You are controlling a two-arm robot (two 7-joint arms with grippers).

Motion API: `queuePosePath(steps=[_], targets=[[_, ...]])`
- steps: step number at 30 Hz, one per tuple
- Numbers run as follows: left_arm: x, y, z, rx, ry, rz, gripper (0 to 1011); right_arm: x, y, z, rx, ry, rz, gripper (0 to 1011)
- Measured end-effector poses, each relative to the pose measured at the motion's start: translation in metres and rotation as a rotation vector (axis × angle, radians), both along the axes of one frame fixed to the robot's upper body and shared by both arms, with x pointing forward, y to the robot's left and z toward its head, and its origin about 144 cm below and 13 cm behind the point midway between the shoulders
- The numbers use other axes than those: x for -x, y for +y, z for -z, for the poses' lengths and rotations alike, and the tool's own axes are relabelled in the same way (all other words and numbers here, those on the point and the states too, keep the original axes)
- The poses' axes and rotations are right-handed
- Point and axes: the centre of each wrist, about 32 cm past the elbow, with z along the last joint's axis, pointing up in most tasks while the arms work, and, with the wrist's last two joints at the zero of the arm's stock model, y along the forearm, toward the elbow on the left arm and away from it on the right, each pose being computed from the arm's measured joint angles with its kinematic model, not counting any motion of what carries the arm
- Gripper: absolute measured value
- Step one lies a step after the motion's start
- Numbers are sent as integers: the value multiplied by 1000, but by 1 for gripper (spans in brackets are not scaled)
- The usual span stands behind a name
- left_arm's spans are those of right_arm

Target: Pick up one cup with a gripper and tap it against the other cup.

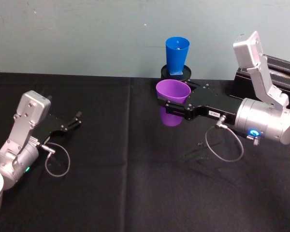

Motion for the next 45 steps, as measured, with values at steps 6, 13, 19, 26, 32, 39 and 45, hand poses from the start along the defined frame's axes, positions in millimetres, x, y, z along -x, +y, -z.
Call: queuePosePath(steps=[6, 13, 19, 26, 32, 39, 45], targets=[[0, 0, 0, 0, 0, 0, 1004, 0, 0, 0, 0, 0, 0, 724], [0, 0, 0, 0, 0, 0, 1005, -4, 0, 13, -16, 2, 6, 726], [0, 0, 0, 0, 0, 0, 1005, -3, -4, 46, -27, 20, 42, 726], [0, 0, 0, 0, 0, 0, 1005, 3, -9, 73, -6, 28, 62, 726], [0, 0, 0, 0, 0, 0, 1004, 6, -15, 91, 2, 31, 68, 724], [0, 0, 0, 0, 0, 0, 1005, 5, -18, 106, -2, 26, 65, 724], [0, 0, 0, 0, 0, 0, 1005, 1, -19, 115, 8, 19, 52, 726]])
